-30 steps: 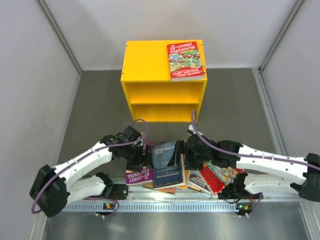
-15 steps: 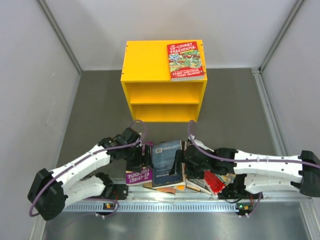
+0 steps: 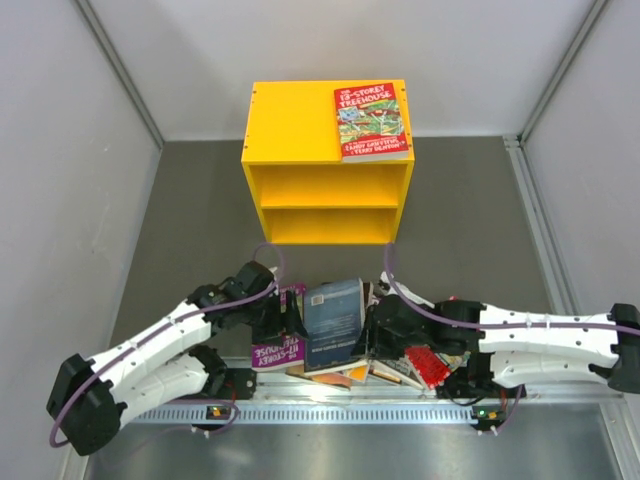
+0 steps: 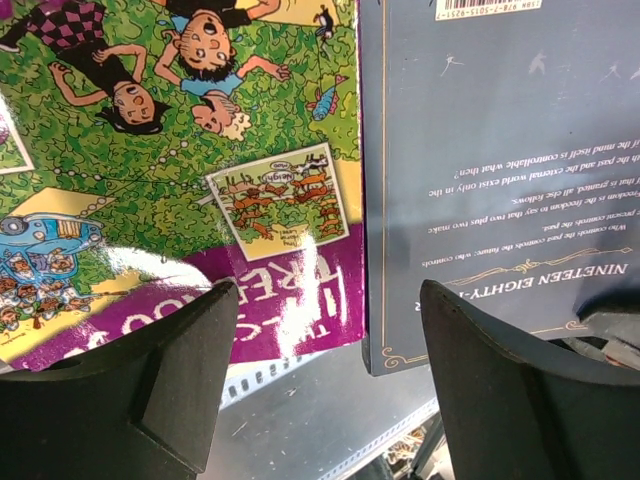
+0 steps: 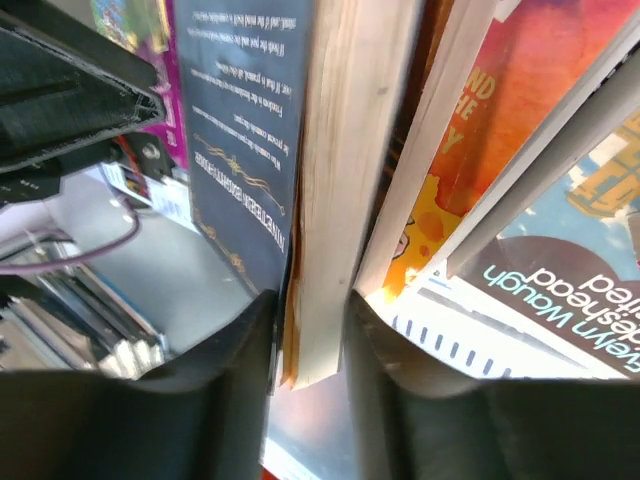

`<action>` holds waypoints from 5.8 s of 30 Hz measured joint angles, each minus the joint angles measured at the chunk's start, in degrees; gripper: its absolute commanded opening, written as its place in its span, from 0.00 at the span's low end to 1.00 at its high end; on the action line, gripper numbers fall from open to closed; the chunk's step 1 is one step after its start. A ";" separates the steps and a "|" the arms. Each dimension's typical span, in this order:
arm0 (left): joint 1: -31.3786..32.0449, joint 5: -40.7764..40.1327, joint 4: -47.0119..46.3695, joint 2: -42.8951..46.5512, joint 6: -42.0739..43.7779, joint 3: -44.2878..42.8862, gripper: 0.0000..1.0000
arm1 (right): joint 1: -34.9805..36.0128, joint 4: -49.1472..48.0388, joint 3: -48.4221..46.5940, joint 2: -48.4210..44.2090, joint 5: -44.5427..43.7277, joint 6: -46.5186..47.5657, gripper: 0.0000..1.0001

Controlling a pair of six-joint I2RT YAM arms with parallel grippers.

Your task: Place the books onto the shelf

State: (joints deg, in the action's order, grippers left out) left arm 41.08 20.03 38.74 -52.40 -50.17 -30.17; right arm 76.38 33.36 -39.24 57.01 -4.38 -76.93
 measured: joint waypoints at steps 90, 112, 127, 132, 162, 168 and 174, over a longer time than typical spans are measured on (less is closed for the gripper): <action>-0.31 -14.99 15.93 -10.34 12.15 -35.82 0.82 | -42.25 -1.97 -74.31 32.00 -21.70 36.15 0.00; -2.01 -17.20 22.67 -8.48 17.88 -39.26 0.83 | -34.91 9.88 -79.89 39.63 -51.63 26.43 0.00; -3.52 -18.21 25.55 -8.09 21.38 -39.58 0.83 | -28.46 18.08 -75.82 38.14 -60.24 12.24 0.00; -3.54 -18.18 25.59 -8.09 22.01 -39.58 0.83 | -28.39 24.20 -75.93 37.66 -62.29 3.91 0.00; -4.17 -17.46 25.11 -6.95 20.57 -39.58 0.83 | -30.32 25.99 -68.02 29.40 -60.02 10.03 0.79; -4.20 -15.65 22.73 -6.95 19.65 -38.53 0.82 | -29.51 24.85 -59.06 16.09 -53.62 17.73 0.88; -4.24 -13.46 19.98 -6.99 18.36 -34.60 0.82 | -25.00 17.25 -35.34 -4.20 -39.89 23.30 0.95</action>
State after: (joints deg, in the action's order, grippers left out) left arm 36.84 6.57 58.72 -59.40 -31.81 -64.77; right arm 51.37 50.61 -74.59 52.82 -44.27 -53.63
